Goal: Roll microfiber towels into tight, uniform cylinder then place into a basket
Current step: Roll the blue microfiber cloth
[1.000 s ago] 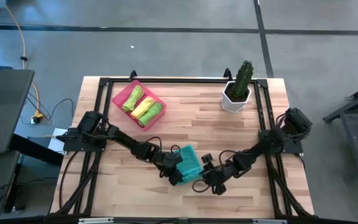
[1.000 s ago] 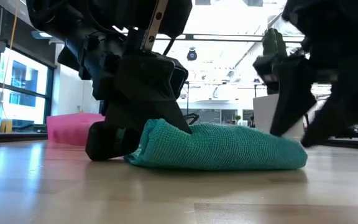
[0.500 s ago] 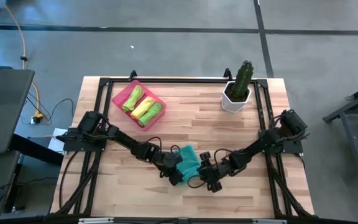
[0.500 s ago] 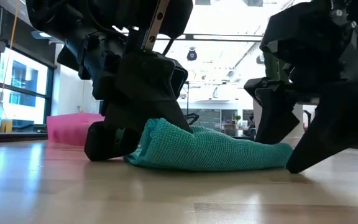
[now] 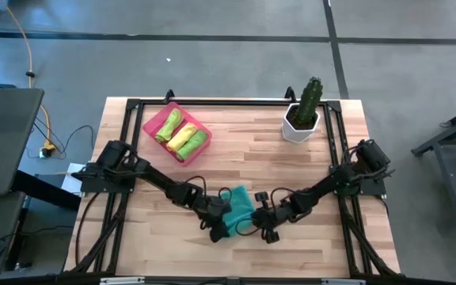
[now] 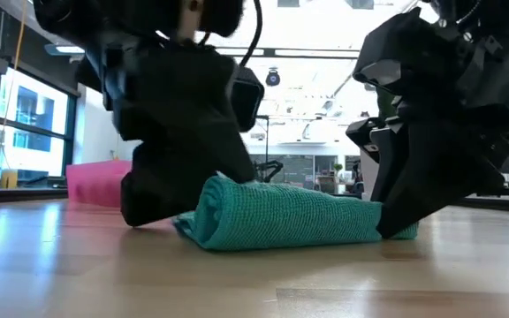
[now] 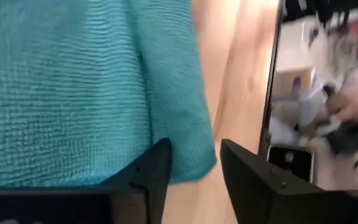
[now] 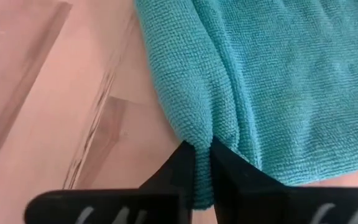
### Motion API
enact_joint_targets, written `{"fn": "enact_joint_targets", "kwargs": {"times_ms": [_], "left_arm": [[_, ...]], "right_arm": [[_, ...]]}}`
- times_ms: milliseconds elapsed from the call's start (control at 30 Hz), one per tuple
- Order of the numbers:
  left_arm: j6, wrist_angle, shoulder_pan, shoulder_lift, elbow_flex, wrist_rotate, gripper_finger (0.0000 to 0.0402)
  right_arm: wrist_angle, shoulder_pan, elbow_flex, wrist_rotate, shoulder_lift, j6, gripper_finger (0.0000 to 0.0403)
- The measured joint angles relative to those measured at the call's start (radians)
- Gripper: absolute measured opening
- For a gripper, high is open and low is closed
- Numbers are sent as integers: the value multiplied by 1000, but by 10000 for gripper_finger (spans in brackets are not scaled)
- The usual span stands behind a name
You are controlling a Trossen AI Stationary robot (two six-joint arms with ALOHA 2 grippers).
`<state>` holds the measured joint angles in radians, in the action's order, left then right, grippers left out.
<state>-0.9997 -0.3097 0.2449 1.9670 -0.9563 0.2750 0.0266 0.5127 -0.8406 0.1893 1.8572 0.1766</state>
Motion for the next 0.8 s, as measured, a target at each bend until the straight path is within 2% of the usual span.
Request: {"fn": "enact_joint_targets", "kwargs": {"times_ms": [133,233,433,633,733,800], "left_arm": [[213,73,-10,-80,-2,-20,146],[380,172,-3,-125,1,-109,146],[632,191,71,-180,-4,-319,143],[722,134,187,-178,-3,-513,143],[742,84,230,-178,-3,-629,143],[741,63,245,-178,-4,-671,143]], "right_arm": [[15,-3,1,-71,-1,31,5],[28,-17,2,-187,-4,75,5],[53,-82,5,-409,-1,171,3],[102,-175,8,-599,4,305,2],[112,-220,8,-656,4,386,3],[110,-249,8,-686,4,441,5]]}}
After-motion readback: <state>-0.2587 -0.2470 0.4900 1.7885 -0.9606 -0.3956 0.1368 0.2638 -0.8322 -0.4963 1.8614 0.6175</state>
